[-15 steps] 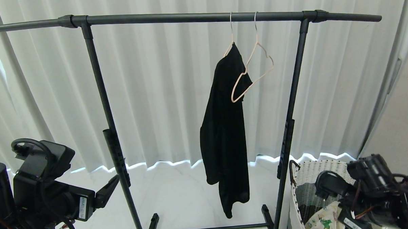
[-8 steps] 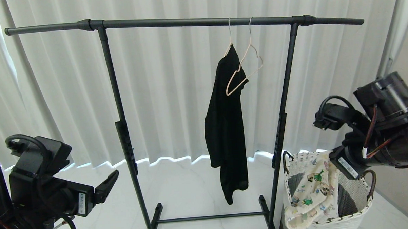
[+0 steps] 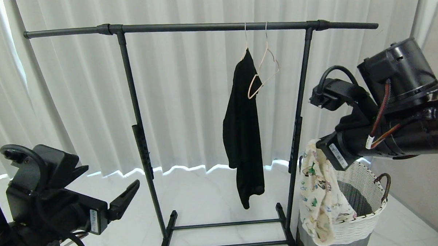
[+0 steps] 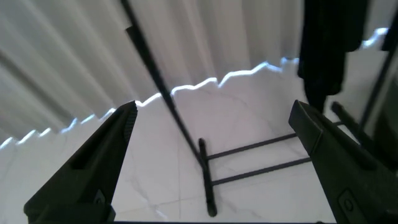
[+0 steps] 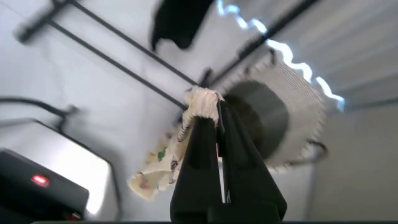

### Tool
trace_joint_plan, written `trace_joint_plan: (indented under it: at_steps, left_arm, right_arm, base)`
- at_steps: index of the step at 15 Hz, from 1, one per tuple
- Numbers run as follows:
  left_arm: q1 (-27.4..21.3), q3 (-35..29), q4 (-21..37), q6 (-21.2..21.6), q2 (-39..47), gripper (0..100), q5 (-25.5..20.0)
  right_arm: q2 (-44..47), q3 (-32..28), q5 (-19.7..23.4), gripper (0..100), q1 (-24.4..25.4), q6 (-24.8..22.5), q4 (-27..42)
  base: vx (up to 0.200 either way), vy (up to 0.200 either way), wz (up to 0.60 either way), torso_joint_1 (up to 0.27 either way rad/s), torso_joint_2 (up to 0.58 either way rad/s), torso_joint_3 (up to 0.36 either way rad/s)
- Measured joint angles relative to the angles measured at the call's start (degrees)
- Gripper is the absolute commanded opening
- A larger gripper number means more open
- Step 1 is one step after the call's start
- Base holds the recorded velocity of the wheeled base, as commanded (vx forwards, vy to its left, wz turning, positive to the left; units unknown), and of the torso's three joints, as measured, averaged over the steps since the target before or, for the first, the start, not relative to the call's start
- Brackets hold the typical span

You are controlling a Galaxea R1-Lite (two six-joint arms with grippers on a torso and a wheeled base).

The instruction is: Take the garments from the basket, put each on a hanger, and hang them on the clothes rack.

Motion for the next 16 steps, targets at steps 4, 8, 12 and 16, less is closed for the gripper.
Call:
trace_joint_plan:
  at_steps: [4,8,12,16]
  left_arm:
    - [-11.58,0.04,-0.02,-0.05,-1.21,100,-8.09]
    - [-18.30,-0.55,0.01,-3.45,-0.29,100,-17.20]
    - [-19.21,0.02,0.01,-9.46,1.66,100,-17.82]
    - [-19.63,2.16,0.00,-10.91,5.44,100,-17.77]
  right_arm:
    - [5.81,-10.47,2.82,0,4.58,1.43,0.00]
    - [10.91,-18.75,5.03,0,8.80,1.56,0.00]
    - [12.79,-20.10,7.47,0,13.31,3.77,-0.06]
    - [13.97,-22.38,7.72,0,17.54,5.14,-0.15]
  base:
    - [0.000,0.000,0.00,0.000,0.00,0.000]
    - [0.000,0.000,0.00,0.000,0.00,0.000]
    - [0.000,0.000,0.00,0.000,0.00,0.000]
    - [0.000,0.000,0.00,0.000,0.00,0.000]
